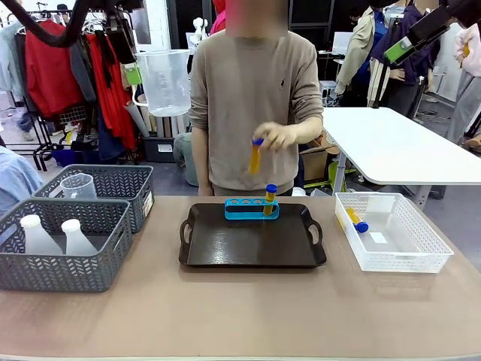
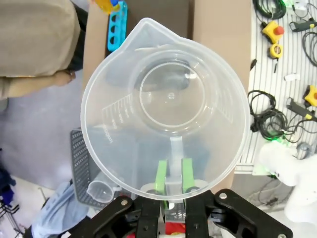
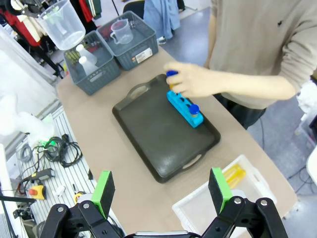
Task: Prepare the laboratory tools.
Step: Pick up one Large Measuring Cup and place it on the Handle tray.
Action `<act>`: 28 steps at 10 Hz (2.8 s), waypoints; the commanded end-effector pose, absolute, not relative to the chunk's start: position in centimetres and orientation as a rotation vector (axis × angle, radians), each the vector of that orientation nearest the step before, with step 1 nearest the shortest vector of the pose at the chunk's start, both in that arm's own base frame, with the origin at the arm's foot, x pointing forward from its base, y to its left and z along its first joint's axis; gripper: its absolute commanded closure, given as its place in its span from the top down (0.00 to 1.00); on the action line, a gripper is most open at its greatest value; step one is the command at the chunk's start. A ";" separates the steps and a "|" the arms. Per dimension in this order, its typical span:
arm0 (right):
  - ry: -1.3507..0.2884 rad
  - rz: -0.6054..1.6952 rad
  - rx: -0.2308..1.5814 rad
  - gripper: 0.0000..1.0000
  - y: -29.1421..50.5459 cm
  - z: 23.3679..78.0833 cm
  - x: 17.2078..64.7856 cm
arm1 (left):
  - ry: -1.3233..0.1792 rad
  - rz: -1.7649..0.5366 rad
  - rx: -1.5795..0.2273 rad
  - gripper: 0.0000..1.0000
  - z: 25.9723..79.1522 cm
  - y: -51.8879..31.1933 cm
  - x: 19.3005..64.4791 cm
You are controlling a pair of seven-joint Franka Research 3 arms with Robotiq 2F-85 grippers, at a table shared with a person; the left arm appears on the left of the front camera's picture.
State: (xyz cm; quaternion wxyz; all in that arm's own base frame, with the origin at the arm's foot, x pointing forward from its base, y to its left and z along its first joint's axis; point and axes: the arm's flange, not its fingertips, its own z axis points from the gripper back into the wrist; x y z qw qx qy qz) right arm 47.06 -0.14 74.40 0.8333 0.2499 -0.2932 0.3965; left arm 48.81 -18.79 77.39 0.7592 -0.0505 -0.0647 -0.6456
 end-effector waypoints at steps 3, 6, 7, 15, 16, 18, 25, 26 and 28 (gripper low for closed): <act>-0.626 0.838 0.526 1.00 -0.1 74.6 46.9 | -0.140 -1.411 -0.109 0.00 77.3 -19.1 48.9; -0.626 0.838 0.526 1.00 -0.1 74.6 46.9 | -0.136 -1.410 -0.113 0.00 77.1 -19.1 48.9; -0.626 0.838 0.526 1.00 -0.1 74.6 46.9 | -0.103 -1.464 -0.084 0.00 76.9 -20.5 49.1; -0.626 0.838 0.526 1.00 -0.1 74.6 46.9 | -0.022 -1.676 -0.024 0.00 63.4 -37.8 55.0; -0.626 0.838 0.526 1.00 -0.1 74.6 46.9 | -0.018 -1.686 -0.020 0.00 61.5 -39.1 56.1; -0.626 0.838 0.526 1.00 -0.1 74.6 46.9 | -0.042 -1.696 -0.015 0.00 57.9 -41.3 57.5; -0.626 0.838 0.526 1.00 -0.1 74.6 46.9 | -0.065 -1.711 -0.017 0.00 54.4 -42.3 57.7; -0.626 0.838 0.526 1.00 -0.1 74.6 46.9 | -0.072 -1.712 -0.016 0.00 54.1 -42.5 57.8; -0.626 0.838 0.526 1.00 -0.1 74.6 46.9 | -0.079 -1.665 0.016 0.00 50.6 -45.5 58.0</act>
